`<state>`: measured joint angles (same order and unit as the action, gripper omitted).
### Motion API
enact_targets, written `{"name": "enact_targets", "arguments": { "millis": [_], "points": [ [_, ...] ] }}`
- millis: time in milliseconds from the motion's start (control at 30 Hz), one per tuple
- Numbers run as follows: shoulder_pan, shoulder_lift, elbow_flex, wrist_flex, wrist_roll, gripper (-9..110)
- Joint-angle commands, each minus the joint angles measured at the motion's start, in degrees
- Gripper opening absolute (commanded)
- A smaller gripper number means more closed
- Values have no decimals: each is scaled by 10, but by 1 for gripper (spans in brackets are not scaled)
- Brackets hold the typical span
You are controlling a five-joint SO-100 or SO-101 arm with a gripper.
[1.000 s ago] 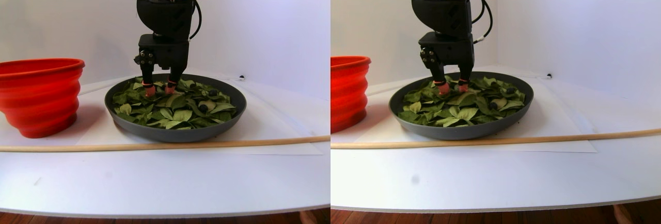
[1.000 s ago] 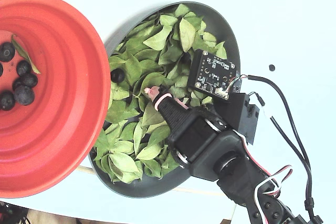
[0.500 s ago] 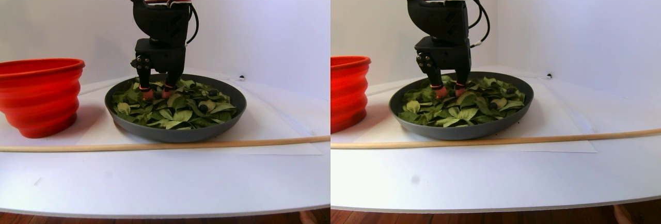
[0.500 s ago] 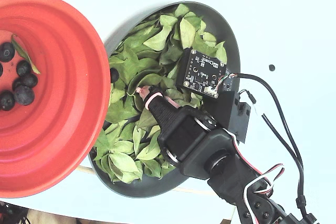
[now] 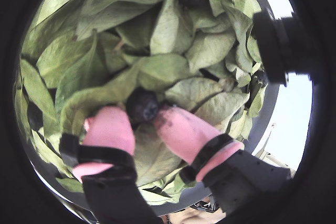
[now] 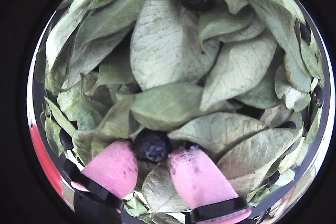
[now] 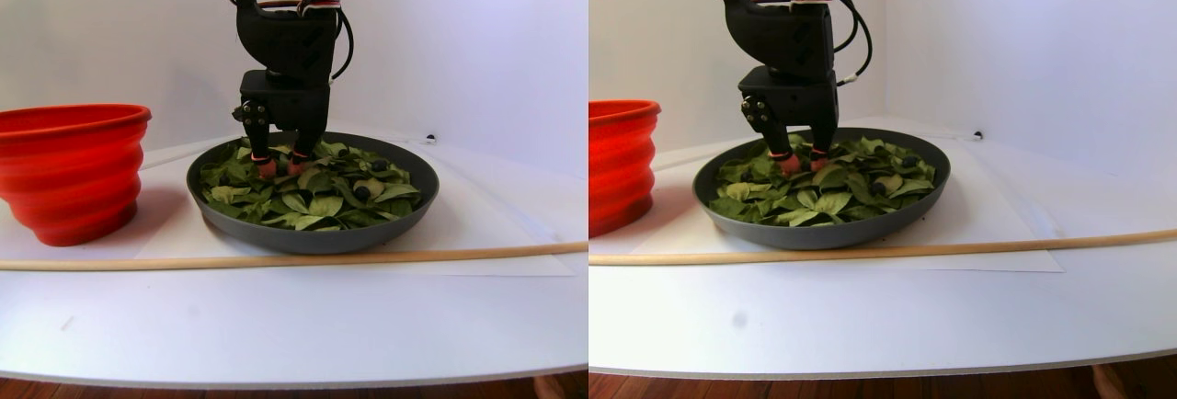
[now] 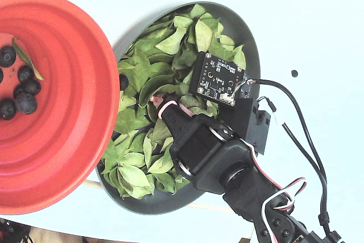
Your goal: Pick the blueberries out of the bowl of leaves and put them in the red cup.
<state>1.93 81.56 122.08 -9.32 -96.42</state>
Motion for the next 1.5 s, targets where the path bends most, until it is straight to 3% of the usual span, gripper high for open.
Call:
{"name": "enact_targets", "arguments": {
  "millis": [0, 1467],
  "points": [
    [5, 9, -14, -8, -4, 11],
    [-5, 131, 35, 32, -14, 7]
  ]
}}
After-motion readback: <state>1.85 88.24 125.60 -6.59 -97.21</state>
